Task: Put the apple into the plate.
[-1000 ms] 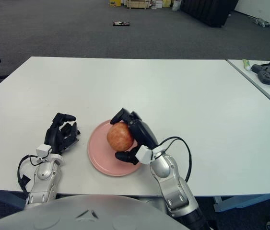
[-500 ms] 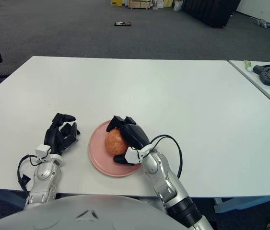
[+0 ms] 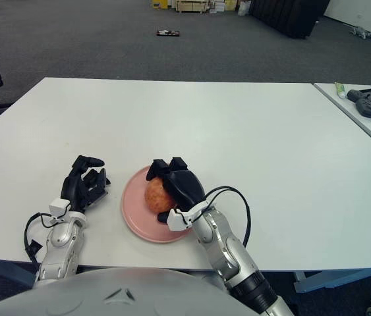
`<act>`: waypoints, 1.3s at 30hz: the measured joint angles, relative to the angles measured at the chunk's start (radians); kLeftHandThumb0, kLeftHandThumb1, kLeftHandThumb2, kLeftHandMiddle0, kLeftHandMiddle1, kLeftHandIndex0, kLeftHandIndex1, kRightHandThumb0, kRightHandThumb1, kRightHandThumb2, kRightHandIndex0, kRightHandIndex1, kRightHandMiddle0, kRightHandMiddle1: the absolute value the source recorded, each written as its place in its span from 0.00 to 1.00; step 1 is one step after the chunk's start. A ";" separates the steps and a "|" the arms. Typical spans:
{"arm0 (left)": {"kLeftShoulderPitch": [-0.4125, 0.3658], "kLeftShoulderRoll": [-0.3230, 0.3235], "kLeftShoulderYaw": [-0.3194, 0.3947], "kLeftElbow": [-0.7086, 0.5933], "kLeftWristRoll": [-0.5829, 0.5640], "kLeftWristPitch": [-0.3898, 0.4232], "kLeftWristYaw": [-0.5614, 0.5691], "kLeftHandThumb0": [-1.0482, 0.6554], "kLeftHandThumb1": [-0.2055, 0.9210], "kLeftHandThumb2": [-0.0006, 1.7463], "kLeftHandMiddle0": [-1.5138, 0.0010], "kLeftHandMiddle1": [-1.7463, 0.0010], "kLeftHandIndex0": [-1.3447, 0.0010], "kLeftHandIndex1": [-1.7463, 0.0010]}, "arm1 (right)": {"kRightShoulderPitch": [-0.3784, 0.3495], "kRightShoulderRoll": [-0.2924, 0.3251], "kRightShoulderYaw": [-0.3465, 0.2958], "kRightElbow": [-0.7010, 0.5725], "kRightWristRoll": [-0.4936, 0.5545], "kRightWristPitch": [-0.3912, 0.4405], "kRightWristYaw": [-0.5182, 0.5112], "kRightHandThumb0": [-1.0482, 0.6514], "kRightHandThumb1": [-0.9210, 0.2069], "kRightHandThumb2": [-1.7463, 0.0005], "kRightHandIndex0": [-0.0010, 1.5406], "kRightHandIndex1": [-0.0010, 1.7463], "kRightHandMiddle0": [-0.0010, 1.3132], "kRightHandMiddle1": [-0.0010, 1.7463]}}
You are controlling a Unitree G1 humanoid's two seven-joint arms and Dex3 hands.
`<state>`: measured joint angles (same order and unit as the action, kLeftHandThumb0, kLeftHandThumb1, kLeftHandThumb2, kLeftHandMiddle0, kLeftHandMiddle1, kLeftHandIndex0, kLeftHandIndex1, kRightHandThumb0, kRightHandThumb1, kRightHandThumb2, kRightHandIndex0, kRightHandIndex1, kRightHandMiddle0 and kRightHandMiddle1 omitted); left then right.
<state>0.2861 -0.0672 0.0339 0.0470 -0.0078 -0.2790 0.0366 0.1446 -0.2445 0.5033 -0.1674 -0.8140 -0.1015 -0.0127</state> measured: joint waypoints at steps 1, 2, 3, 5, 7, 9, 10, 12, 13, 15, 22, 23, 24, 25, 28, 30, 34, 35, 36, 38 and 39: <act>0.000 0.000 0.000 0.000 0.000 0.000 0.000 0.39 0.75 0.53 0.57 0.00 0.73 0.00 | 0.002 -0.001 0.000 -0.001 0.000 0.002 0.000 0.37 0.39 0.44 0.10 0.92 0.22 0.92; 0.000 0.000 0.000 0.000 0.000 0.000 0.000 0.39 0.75 0.53 0.57 0.00 0.73 0.00 | 0.007 -0.002 -0.001 -0.005 0.000 0.002 0.000 0.30 0.39 0.46 0.07 0.82 0.14 0.85; 0.000 0.000 0.000 0.000 0.000 0.000 0.000 0.39 0.75 0.53 0.57 0.00 0.73 0.00 | 0.010 -0.002 -0.001 -0.007 0.000 0.001 0.000 0.27 0.39 0.48 0.05 0.78 0.11 0.82; 0.000 0.000 0.000 0.000 0.000 0.001 0.000 0.39 0.75 0.53 0.56 0.00 0.73 0.00 | 0.019 -0.007 -0.002 -0.013 0.003 -0.004 0.001 0.19 0.36 0.53 0.02 0.53 0.05 0.65; 0.000 0.000 0.000 -0.001 -0.001 0.003 0.000 0.39 0.75 0.53 0.56 0.00 0.72 0.00 | 0.030 -0.020 -0.004 -0.020 0.010 -0.012 0.006 0.15 0.33 0.56 0.01 0.40 0.02 0.57; 0.000 -0.001 0.000 -0.001 -0.001 0.004 0.000 0.39 0.75 0.53 0.57 0.00 0.72 0.00 | 0.040 -0.035 -0.005 -0.032 0.015 -0.022 0.017 0.11 0.28 0.59 0.01 0.26 0.01 0.47; 0.000 0.000 0.000 -0.001 -0.001 0.005 0.000 0.39 0.74 0.53 0.57 0.00 0.72 0.00 | 0.047 -0.046 -0.006 -0.042 0.020 -0.028 0.029 0.07 0.21 0.64 0.00 0.16 0.01 0.37; 0.000 0.000 0.000 -0.001 -0.001 0.007 0.000 0.39 0.74 0.53 0.56 0.00 0.72 0.00 | 0.058 -0.065 -0.010 -0.066 0.033 -0.039 0.052 0.03 0.12 0.71 0.00 0.07 0.00 0.25; 0.000 -0.001 0.000 -0.001 -0.001 0.007 0.001 0.39 0.74 0.53 0.56 0.00 0.72 0.00 | 0.063 -0.075 -0.012 -0.075 0.042 -0.045 0.062 0.02 0.10 0.73 0.00 0.05 0.00 0.22; 0.000 0.000 0.000 -0.001 0.000 0.007 0.002 0.39 0.74 0.53 0.56 0.00 0.72 0.00 | 0.070 -0.088 -0.018 -0.090 0.058 -0.055 0.081 0.01 0.06 0.77 0.00 0.03 0.00 0.13; 0.000 0.000 -0.002 -0.001 0.017 0.007 0.009 0.39 0.74 0.53 0.55 0.00 0.72 0.00 | 0.088 -0.120 -0.046 -0.166 0.128 -0.056 0.173 0.00 0.01 0.83 0.00 0.00 0.00 0.01; 0.000 0.000 -0.002 -0.001 0.020 0.007 0.010 0.39 0.74 0.53 0.55 0.00 0.72 0.00 | 0.090 -0.122 -0.050 -0.181 0.138 -0.055 0.186 0.00 0.01 0.83 0.00 0.00 0.00 0.01; 0.000 0.000 -0.002 -0.001 0.022 0.007 0.011 0.39 0.74 0.53 0.54 0.00 0.72 0.00 | 0.091 -0.124 -0.053 -0.193 0.143 -0.053 0.196 0.00 0.02 0.84 0.00 0.00 0.00 0.00; 0.000 0.001 -0.002 -0.001 0.023 0.007 0.012 0.39 0.74 0.53 0.54 0.00 0.72 0.00 | 0.093 -0.124 -0.058 -0.209 0.167 -0.051 0.213 0.00 0.02 0.84 0.00 0.00 0.00 0.00; 0.000 0.001 -0.002 0.000 0.024 0.007 0.012 0.39 0.74 0.53 0.54 0.00 0.72 0.00 | 0.103 -0.130 -0.082 -0.266 0.255 -0.045 0.274 0.00 0.03 0.86 0.00 0.00 0.00 0.00; 0.000 0.002 -0.002 0.000 0.023 0.007 0.012 0.38 0.74 0.54 0.53 0.00 0.72 0.00 | 0.108 -0.135 -0.098 -0.298 0.302 -0.041 0.300 0.00 0.05 0.86 0.00 0.00 0.00 0.00; -0.001 0.003 -0.001 0.002 0.023 0.007 0.012 0.38 0.74 0.54 0.53 0.00 0.72 0.00 | 0.122 -0.141 -0.149 -0.365 0.431 -0.022 0.358 0.00 0.06 0.88 0.00 0.00 0.00 0.00; -0.001 0.004 -0.001 0.003 0.023 0.007 0.012 0.38 0.74 0.54 0.52 0.00 0.72 0.00 | 0.126 -0.141 -0.162 -0.380 0.469 -0.015 0.372 0.00 0.06 0.88 0.00 0.00 0.00 0.00; -0.001 0.004 -0.001 0.003 0.024 0.006 0.012 0.38 0.74 0.54 0.52 0.00 0.72 0.00 | 0.131 -0.142 -0.178 -0.392 0.511 -0.012 0.384 0.00 0.07 0.88 0.00 0.00 0.00 0.00; -0.001 0.005 -0.002 0.003 0.025 0.006 0.013 0.38 0.74 0.54 0.52 0.00 0.72 0.00 | 0.144 -0.141 -0.202 -0.407 0.581 -0.013 0.397 0.00 0.06 0.88 0.00 0.00 0.00 0.00; -0.001 0.005 -0.002 0.003 0.025 0.005 0.013 0.38 0.74 0.54 0.52 0.00 0.72 0.00 | 0.149 -0.140 -0.209 -0.410 0.603 -0.015 0.399 0.00 0.06 0.88 0.00 0.00 0.00 0.00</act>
<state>0.2852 -0.0623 0.0320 0.0502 0.0174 -0.2736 0.0491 0.2934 -0.3845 0.2943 -0.5773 -0.2112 -0.1169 0.3864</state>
